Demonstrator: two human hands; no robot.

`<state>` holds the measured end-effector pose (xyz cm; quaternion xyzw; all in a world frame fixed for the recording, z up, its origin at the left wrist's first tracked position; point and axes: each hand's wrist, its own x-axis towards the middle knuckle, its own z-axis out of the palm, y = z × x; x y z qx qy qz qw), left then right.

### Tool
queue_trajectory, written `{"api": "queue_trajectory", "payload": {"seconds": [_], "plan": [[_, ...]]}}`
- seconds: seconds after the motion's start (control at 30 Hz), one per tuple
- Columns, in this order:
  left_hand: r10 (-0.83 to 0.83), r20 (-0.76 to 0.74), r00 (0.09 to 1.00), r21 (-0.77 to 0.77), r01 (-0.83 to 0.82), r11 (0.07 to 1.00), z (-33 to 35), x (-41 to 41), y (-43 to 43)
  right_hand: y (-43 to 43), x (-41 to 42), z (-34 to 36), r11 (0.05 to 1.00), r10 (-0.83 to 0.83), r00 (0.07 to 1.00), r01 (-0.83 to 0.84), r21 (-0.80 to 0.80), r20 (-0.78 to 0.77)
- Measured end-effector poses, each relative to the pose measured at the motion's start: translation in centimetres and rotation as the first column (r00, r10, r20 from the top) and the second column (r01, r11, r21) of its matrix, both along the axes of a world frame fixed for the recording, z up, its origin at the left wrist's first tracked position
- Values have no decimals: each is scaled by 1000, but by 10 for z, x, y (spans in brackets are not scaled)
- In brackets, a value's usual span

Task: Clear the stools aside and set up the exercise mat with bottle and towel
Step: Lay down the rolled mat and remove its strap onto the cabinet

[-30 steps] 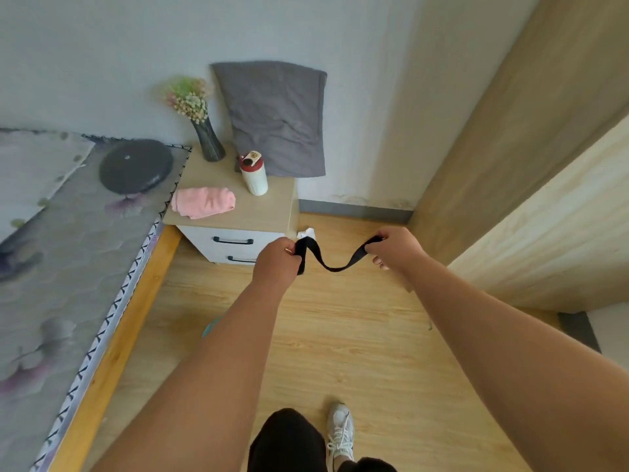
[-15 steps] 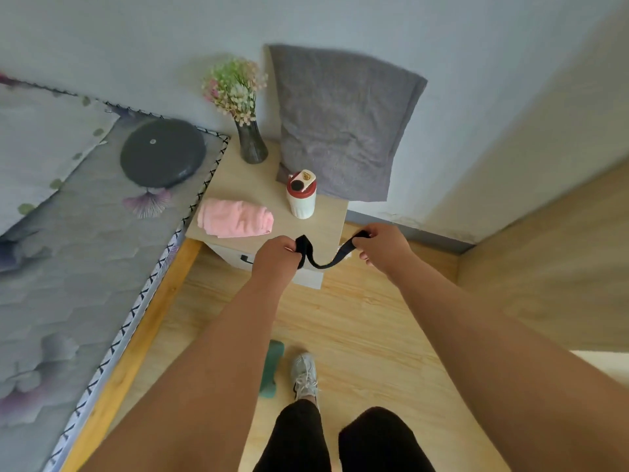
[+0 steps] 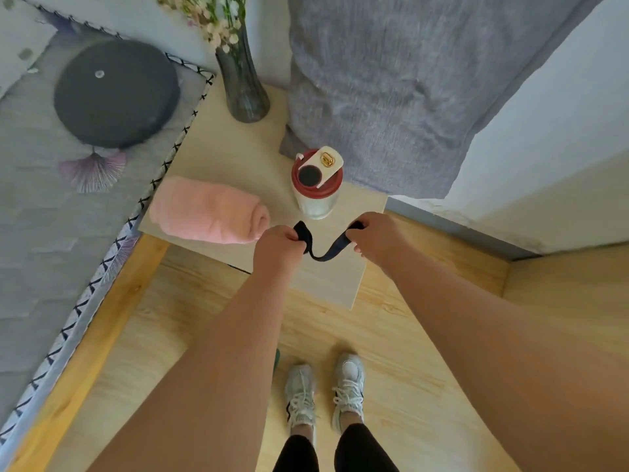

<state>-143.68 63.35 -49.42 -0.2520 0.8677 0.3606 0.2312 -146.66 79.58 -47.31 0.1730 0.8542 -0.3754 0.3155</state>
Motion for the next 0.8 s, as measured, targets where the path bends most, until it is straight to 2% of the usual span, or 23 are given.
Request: {"api": "queue_trajectory", "payload": {"seconds": [0.2,0.37,0.47,0.53,0.63,0.8], "plan": [[44,-28,999,-61,-46,997,-17,-3,1,3,-15,-34,996,-84,994,87,-29,69],[126,-72,989,-118,-134,984,1,7,11,24,-12,-22,993,-112,993,114,-42,46],[123,-23,992,-110,-125,986,18,9,21,37,-9,-3,990,-126,990,129,-54,63],[63,-16,998,-86,-64,994,34,10,32,47,-2,16,989,-137,989,140,-54,49],[-126,-6,992,-122,124,985,58,10,51,63,13,47,991,-127,991,128,-40,29],[-340,22,940,-123,340,932,100,22,86,91,53,97,960,-274,962,273,-56,-4]]}}
